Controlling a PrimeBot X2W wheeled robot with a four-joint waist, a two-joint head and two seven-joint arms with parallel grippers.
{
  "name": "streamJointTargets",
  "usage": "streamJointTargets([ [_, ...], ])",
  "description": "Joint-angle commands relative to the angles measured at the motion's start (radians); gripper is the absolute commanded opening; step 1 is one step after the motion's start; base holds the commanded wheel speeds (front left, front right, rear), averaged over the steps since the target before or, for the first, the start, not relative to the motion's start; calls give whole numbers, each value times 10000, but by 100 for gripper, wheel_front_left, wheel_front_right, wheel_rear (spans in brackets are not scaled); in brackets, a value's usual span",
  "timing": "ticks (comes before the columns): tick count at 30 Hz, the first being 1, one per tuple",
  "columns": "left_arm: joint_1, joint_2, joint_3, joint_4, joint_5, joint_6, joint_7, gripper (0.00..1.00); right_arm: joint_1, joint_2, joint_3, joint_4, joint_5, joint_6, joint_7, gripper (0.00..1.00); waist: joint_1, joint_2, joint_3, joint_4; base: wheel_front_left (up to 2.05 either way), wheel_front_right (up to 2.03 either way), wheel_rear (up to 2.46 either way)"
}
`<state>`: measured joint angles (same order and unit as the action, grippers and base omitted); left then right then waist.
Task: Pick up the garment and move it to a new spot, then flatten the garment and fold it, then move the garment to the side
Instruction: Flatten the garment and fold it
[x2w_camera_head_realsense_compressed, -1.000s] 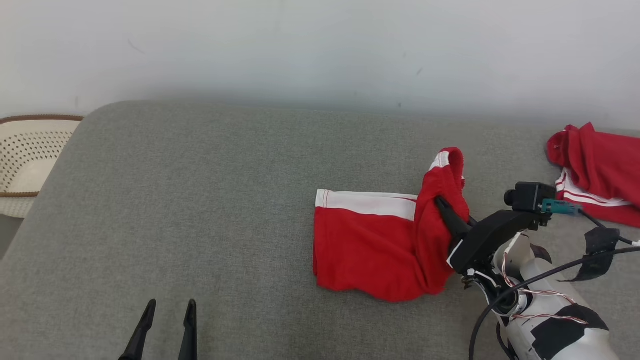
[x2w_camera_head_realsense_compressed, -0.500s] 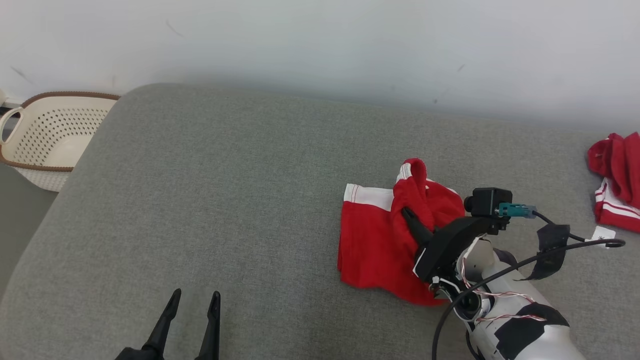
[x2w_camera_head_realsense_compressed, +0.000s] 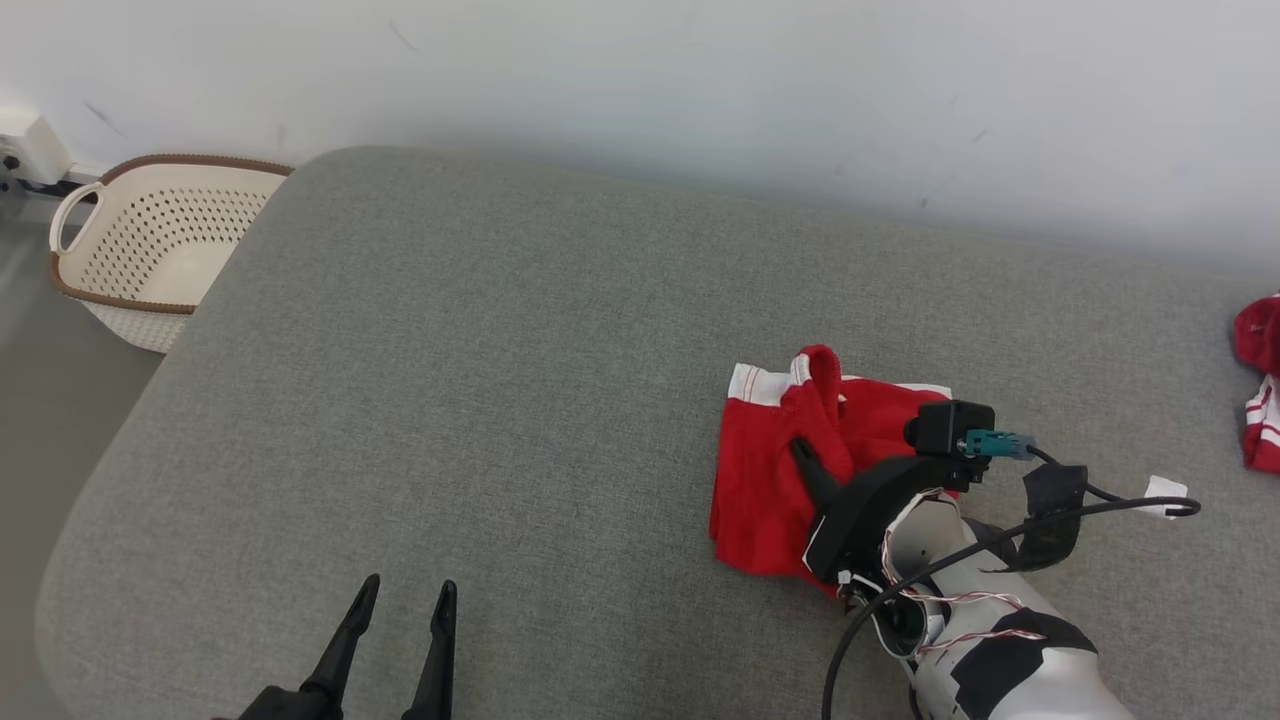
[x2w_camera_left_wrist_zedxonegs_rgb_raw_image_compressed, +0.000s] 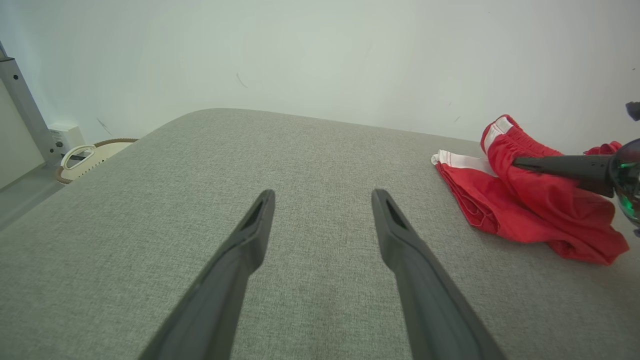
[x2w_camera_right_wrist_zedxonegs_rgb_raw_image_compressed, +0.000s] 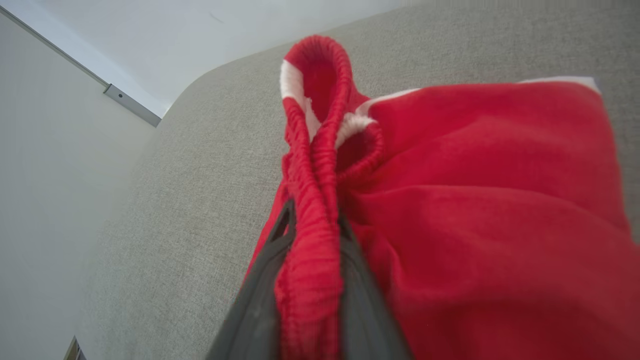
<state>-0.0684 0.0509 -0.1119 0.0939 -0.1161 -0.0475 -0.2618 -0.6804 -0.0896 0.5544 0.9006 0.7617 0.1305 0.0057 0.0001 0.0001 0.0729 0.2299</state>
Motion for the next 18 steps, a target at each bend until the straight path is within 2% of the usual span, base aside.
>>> streamJointTargets([
  [1, -121, -2, -8, 47, -36, 27, -41, 100, -120, 43, 52, 92, -54, 3, -158, 48, -1, -1, -11, 11, 0, 0, 0],
  [2, -120, -1, 0, 56, -43, 28, -41, 100, -112, 76, 68, 176, 1, 3, -211, 100, -1, -1, -21, 7, 0, 0, 0],
  [8, 37, -3, 178, 31, -12, 55, -41, 100, 4, -26, 315, -268, 316, 3, -982, 100, -1, -1, -137, -185, 0, 0, 0],
  [18, 387, -3, 564, -235, 151, 78, -41, 100, 459, -1183, 396, -1295, 264, 3, -2244, 100, -1, -1, -318, -675, 0, 0, 0],
])
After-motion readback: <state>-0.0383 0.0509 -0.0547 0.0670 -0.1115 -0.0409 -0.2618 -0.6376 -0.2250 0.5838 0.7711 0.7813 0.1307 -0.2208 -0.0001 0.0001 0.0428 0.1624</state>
